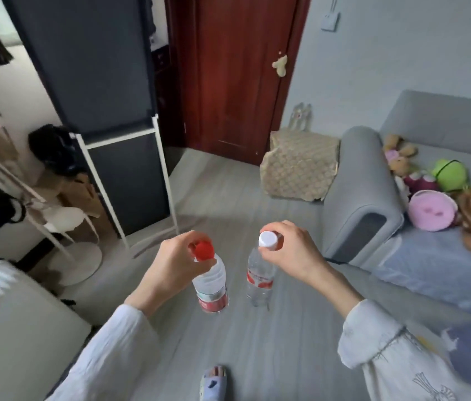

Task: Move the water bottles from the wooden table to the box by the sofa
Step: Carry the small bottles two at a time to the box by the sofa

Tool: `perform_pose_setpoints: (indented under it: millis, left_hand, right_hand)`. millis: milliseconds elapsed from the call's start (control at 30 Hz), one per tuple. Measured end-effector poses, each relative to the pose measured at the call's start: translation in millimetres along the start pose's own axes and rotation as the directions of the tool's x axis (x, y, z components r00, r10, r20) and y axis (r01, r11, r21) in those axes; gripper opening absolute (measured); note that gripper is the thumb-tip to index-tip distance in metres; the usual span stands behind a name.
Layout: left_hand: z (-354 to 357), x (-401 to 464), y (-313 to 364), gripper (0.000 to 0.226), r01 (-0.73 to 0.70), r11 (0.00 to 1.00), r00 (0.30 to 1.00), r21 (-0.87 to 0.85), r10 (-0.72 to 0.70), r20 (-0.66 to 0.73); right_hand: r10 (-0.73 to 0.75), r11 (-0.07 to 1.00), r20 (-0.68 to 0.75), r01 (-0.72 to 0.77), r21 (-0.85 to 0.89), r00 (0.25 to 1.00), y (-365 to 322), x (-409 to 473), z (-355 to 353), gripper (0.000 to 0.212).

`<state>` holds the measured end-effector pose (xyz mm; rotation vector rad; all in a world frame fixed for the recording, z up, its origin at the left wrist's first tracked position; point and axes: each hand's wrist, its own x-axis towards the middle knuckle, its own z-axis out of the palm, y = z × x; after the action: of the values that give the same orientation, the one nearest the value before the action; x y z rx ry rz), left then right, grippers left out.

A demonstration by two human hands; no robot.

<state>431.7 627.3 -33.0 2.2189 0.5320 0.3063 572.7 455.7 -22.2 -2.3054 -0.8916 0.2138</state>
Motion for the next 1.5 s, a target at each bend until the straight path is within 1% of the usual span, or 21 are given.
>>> perform_pose_setpoints:
  millis: [100,200,333,433,633,867,1033,1200,1333,1433,1500]
  left_hand:
    - [17,81,10,0.027,-0.044,0.999,0.995,0.007,0.044,0.085]
    - [32,153,24,0.029,-0.085,0.996,0.986,0.013,0.083,0.142]
    - [52,243,38,0.032,-0.113,0.994,0.980,0.010,0.110,0.163]
    - [73,312,46,0.031,-0.109,0.994,0.983,-0.009,0.109,0.151]
    - [124,454,70,0.031,-0.121,0.991,0.971,-0.053,0.129,0.203]
    - [170,611,111,0.032,-0.099,0.993,0.977,-0.067,0.110,0.180]
    - [200,720,141,0.033,-0.101,0.989,0.981,-0.107,0.117,0.157]
    - [238,833,152,0.032,-0.120,0.986,0.965,-0.113,0.142,0.221]
    - [279,926,152,0.034,-0.119,0.987,0.951,-0.110,0.145,0.272]
    - [307,993,154,0.032,-0.089,0.991,0.944,-0.099,0.116,0.308]
    - [326,1034,159,0.031,-0.100,0.992,0.933,-0.080,0.121,0.338]
  right_hand:
    - [0.064,0.998,-0.044,-0.065,-0.015,0.997,33,58,-16,0.023]
    - [0.119,0.993,-0.090,-0.120,-0.010,0.989,65,108,-32,0.025]
    - [0.158,0.987,-0.142,-0.157,0.015,0.977,104,179,-53,0.027]
    - [0.171,0.985,-0.158,-0.168,0.037,0.973,136,235,-67,0.025]
    - [0.213,0.976,-0.119,-0.204,0.077,0.970,216,353,-105,0.022]
    - [0.206,0.977,-0.097,-0.200,0.068,0.974,292,501,-166,0.022]
    - [0.230,0.973,-0.135,-0.224,0.063,0.964,348,601,-202,0.027]
    - [0.265,0.963,-0.130,-0.257,0.074,0.955,405,698,-229,0.026]
    - [0.336,0.940,-0.111,-0.325,0.109,0.935,454,775,-242,0.024]
    - [0.377,0.925,-0.081,-0.372,0.075,0.923,486,830,-251,0.024]
    - [0.388,0.921,-0.081,-0.386,0.048,0.918,506,863,-260,0.025]
